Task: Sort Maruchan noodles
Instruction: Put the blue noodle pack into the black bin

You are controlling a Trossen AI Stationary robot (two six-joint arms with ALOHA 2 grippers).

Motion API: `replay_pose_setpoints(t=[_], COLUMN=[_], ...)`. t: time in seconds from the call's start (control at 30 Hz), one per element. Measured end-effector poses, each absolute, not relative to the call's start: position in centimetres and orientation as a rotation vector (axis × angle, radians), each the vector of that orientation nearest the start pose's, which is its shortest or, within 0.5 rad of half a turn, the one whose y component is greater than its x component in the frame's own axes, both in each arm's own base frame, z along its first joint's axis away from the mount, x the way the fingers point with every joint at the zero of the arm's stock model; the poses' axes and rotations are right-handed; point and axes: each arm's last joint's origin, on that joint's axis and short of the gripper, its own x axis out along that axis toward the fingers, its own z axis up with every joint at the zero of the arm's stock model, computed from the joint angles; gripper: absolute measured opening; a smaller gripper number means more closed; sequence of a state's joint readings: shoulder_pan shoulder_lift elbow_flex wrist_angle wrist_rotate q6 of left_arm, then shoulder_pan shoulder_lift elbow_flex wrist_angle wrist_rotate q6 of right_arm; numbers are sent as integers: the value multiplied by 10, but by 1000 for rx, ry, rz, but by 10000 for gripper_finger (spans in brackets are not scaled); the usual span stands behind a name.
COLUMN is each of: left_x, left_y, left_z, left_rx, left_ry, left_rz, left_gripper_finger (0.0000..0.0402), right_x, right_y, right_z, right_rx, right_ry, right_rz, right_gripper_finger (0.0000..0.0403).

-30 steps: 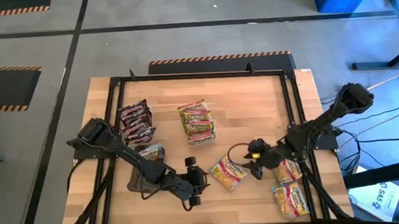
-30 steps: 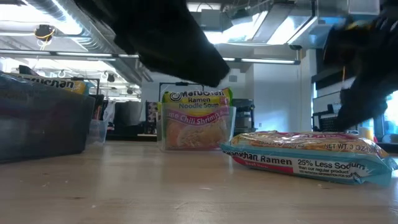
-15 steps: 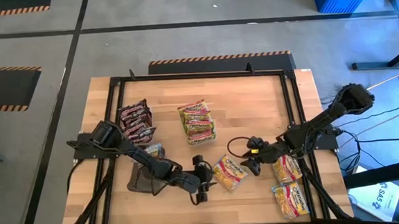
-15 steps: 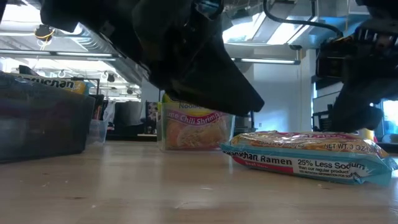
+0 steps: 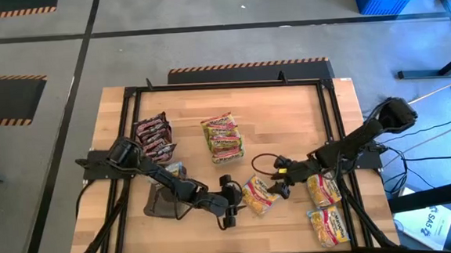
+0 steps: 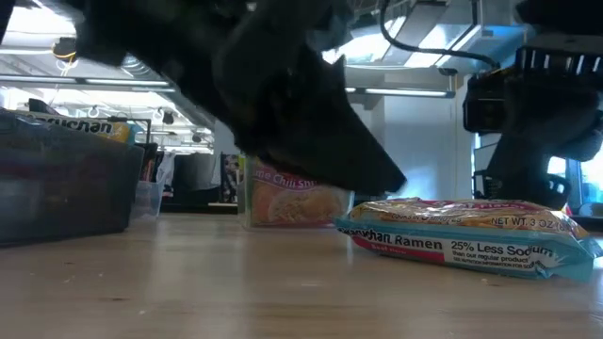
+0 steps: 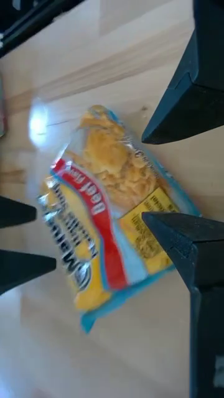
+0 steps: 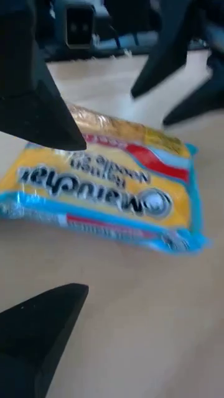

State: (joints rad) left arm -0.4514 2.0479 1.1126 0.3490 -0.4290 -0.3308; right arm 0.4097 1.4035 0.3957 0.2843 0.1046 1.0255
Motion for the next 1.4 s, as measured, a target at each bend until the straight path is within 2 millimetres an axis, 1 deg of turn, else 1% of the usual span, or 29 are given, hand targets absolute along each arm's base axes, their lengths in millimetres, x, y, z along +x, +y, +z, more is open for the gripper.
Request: replay_pose_setpoints(t=[0.07,0.17,0.27,0.43,0.53,0.73,0.83,0.93,1.1,1.2,1.3,1.4], left_x=[380,384,386,390,390,389,389,388,387,381,372,365], left_y=[-168,-166,-161,-154,-152,-153,-153,-154,-155,-163,-175,-183], left_z=[118,113,112,112,112,112,111,111,111,123,141,148], left_rx=[-83,-118,-127,-127,-126,-120,-120,-117,-107,-60,-38,-33], left_ry=[530,516,522,523,526,529,533,536,540,538,510,517], left_rz=[49,12,5,19,24,34,29,30,34,25,11,-16], left_gripper_finger=[182,182,182,182,182,182,182,182,182,182,182,182], right_x=[214,216,218,226,229,241,247,250,250,249,248,245], right_y=[89,90,91,95,96,102,105,106,106,106,108,107], right_z=[119,113,109,105,103,103,105,106,106,108,117,125], right_rx=[806,817,832,861,873,875,846,818,819,829,853,849], right_ry=[801,819,811,770,753,753,752,753,759,775,782,780], right_rz=[-89,-96,-103,-56,-37,-31,-15,-9,-8,20,82,80], right_gripper_finger=[352,346,338,329,326,325,325,325,325,325,325,325])
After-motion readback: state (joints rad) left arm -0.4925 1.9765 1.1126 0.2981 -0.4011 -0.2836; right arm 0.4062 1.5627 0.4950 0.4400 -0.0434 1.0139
